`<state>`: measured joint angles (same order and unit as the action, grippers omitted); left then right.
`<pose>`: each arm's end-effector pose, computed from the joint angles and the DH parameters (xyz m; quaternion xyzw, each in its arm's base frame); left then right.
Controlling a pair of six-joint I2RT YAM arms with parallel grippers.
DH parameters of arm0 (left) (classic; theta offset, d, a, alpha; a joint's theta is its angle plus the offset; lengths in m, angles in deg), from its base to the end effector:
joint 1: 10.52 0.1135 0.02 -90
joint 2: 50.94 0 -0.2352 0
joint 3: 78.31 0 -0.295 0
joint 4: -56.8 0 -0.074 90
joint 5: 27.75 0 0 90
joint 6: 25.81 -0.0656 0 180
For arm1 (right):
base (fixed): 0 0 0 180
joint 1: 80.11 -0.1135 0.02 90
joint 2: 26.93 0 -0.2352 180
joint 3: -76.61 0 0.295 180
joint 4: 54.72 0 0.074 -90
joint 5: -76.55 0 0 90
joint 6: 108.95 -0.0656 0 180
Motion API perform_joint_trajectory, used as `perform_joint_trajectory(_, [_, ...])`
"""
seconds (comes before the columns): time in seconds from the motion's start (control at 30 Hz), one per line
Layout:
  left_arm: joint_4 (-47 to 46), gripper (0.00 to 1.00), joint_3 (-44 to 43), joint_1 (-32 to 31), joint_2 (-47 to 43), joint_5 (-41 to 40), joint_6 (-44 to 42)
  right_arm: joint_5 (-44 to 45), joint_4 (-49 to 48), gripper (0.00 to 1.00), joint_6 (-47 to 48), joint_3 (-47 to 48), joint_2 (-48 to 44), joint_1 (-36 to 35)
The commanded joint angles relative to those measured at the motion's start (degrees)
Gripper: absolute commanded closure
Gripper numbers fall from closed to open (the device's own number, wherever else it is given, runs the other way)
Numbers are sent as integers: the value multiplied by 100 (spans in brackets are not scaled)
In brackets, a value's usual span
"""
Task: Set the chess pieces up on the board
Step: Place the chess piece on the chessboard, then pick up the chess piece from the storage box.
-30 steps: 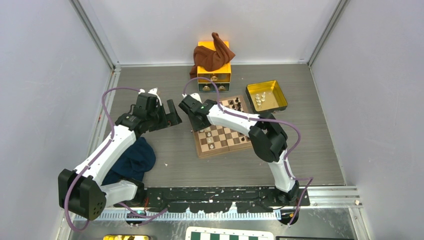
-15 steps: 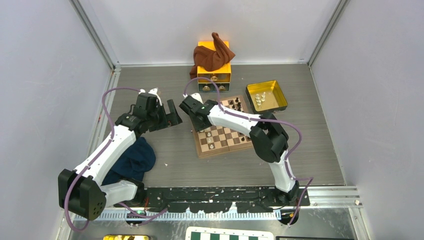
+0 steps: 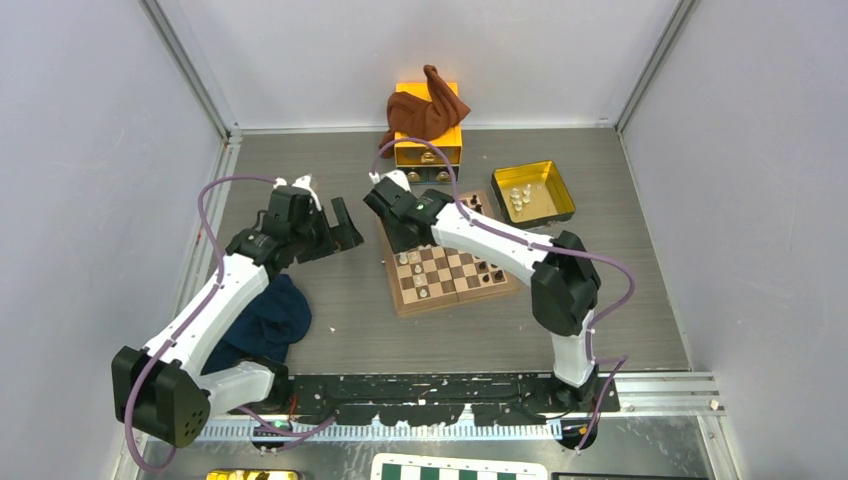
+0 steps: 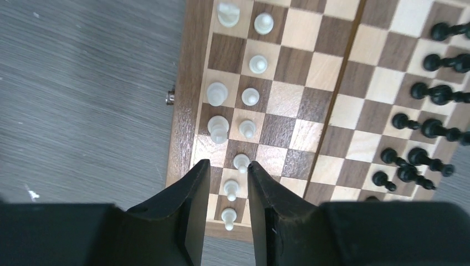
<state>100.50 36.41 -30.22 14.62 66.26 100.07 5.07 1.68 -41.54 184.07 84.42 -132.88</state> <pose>0.2979 -0.1115 0.2294 -0.1159 0.9126 -0.2106 0.3306 0.2994 0.3596 0.1942 -0.2085 0.9318 0.0316 0.2953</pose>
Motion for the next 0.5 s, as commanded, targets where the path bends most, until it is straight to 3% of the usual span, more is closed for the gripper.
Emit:
perform_joint_trajectory(0.0, [-178, 3, -140, 37, -240, -166, 45, 546, -21, 63, 189, 464, -796, 64])
perform_joint_trajectory(0.23, [-217, 1, -575, 37, 148, -140, -201, 867, -292, 62, 305, 506, -1085, 1496])
perform_joint_trajectory(0.47, [-138, 1, -1301, 24, 851, -61, -354, 611, -676, 57, 105, 141, -1023, 2990])
